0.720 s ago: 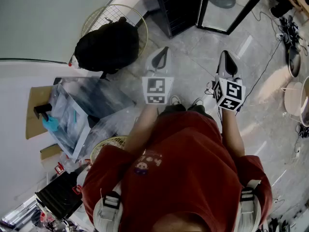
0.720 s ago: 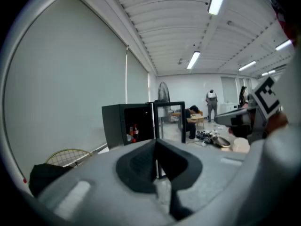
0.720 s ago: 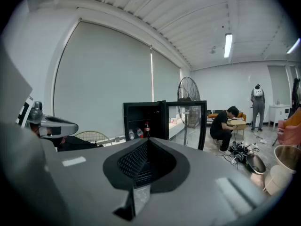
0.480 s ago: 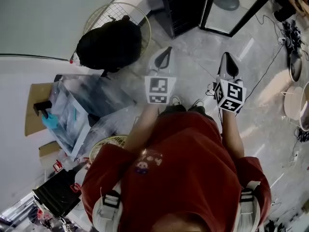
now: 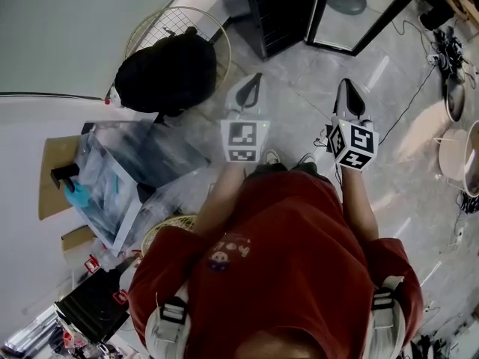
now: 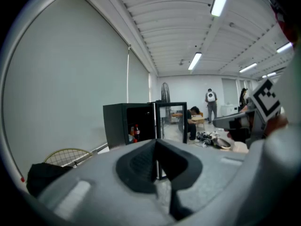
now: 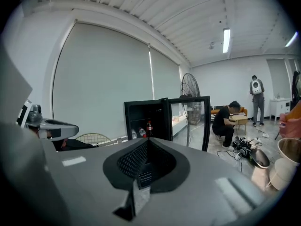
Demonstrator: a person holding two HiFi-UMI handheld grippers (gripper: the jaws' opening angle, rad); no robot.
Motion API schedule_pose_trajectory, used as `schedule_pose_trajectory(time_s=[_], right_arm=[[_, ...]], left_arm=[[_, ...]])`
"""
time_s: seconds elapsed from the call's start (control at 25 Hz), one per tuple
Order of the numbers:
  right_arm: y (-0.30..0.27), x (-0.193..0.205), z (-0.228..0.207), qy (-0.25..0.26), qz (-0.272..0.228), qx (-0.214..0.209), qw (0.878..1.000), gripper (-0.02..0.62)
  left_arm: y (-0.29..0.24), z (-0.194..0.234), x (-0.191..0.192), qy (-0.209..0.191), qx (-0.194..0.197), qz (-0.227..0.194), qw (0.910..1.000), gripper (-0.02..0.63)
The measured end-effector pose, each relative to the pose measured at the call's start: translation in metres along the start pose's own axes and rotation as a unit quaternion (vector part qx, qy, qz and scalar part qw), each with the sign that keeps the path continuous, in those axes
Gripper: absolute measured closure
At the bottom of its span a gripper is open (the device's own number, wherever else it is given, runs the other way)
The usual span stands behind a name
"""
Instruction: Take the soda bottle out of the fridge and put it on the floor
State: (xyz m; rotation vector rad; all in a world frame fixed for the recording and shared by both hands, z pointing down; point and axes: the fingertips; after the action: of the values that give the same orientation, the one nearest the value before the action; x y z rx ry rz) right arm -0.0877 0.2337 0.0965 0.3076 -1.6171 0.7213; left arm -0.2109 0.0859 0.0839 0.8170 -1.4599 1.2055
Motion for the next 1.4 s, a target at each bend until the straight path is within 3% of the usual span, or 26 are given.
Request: schedule_pose_trajectory(time_s=[0.6, 0.84, 1.08, 1.4], right_arm=[[-0.005, 0.005, 0.037, -0.009, -0.002, 0.023, 1.000, 0.595], [-0.017, 0.006, 0.052, -0.006, -0.003, 0.005, 1.000, 0.595], [-0.036, 0.008, 0.040, -0.004, 0.002, -0.011, 1.000, 0.595], [-0.066, 0.006, -0.016, -0.025, 0.008, -0.011, 1.000, 0.595]], left_arm=[[0.017, 0.039, 0.015, 0.007, 0.007, -0.001, 0.9999, 0.606], [0.019, 0.052, 0.017, 0.017, -0.005, -0.001, 0.9998, 0.606], [0.000, 0.053, 0.017, 0.020, -0.018, 0.003, 0.9996, 0.606], [-0.051, 0.032, 0.012, 0.019, -0.029, 0.014, 0.9993, 0.606]])
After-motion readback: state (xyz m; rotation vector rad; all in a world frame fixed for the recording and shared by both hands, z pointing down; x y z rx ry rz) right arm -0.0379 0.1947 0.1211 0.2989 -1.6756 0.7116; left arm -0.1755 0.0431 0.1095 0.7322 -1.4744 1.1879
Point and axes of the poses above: the fingertips, and each gripper's own axes: y backward along the fingers, z to its left, x out of its underside, and after that the axes turned 5 degrees about y, right-handed
